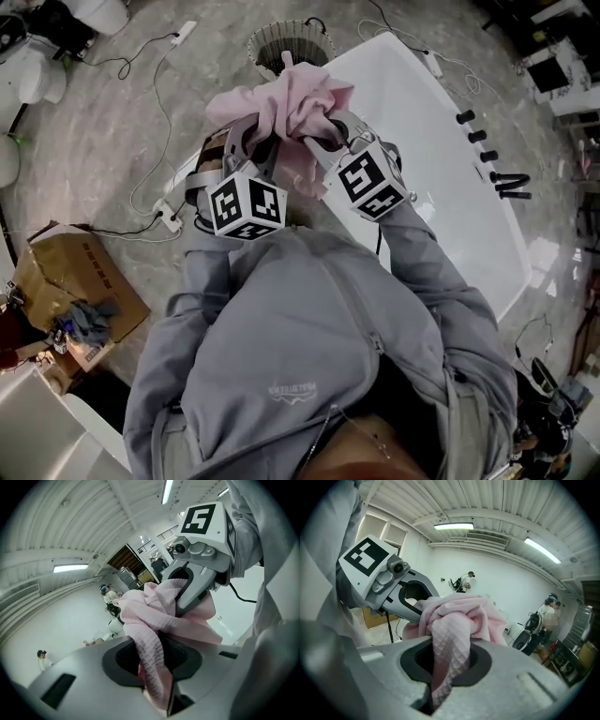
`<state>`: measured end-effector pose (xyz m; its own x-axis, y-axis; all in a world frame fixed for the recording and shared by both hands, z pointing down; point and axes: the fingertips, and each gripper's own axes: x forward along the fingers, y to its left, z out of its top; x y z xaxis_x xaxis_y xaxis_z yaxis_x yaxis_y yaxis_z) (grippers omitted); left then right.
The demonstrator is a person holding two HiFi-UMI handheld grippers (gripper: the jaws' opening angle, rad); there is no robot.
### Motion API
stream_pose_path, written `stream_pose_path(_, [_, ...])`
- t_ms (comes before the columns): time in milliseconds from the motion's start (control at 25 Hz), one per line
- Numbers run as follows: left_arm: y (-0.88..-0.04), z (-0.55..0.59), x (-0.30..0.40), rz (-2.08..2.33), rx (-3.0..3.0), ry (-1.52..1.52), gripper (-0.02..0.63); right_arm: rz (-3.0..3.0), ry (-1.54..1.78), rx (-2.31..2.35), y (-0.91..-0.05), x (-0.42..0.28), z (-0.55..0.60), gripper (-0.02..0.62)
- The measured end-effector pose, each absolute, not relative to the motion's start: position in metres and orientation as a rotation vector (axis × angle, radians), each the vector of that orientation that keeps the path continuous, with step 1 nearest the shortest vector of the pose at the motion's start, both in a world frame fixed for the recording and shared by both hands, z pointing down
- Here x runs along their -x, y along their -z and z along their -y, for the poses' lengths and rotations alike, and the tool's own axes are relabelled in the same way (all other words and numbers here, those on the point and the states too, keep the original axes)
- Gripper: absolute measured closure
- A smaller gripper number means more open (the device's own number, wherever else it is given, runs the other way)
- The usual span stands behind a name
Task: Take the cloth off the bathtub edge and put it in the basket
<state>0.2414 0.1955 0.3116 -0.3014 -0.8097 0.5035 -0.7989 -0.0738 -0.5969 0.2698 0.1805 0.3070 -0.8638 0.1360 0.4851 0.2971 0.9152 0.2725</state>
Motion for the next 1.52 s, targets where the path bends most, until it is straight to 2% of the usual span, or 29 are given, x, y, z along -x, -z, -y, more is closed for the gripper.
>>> stream_pose_path(360, [-0.284, -0.221, -0.166, -2.28, 1.658, 1.338, 0.505, 2.655, 0.525, 0.452, -0.284, -0.19, -0.199, 0.554])
stream_pose_path(1080, [-0.271, -0.247, 0.053, -2.331, 1.59, 1.315, 0.506, 2.681, 0.536, 0.521, -0.273, 0.032, -0.224, 0.554])
stream_pose_path(1520, [-0.28, -0.242, 0.121, -2.301, 1.662, 1.291, 0.506, 2.673, 0.474, 0.444, -0.283, 0.1, -0.218, 0.554])
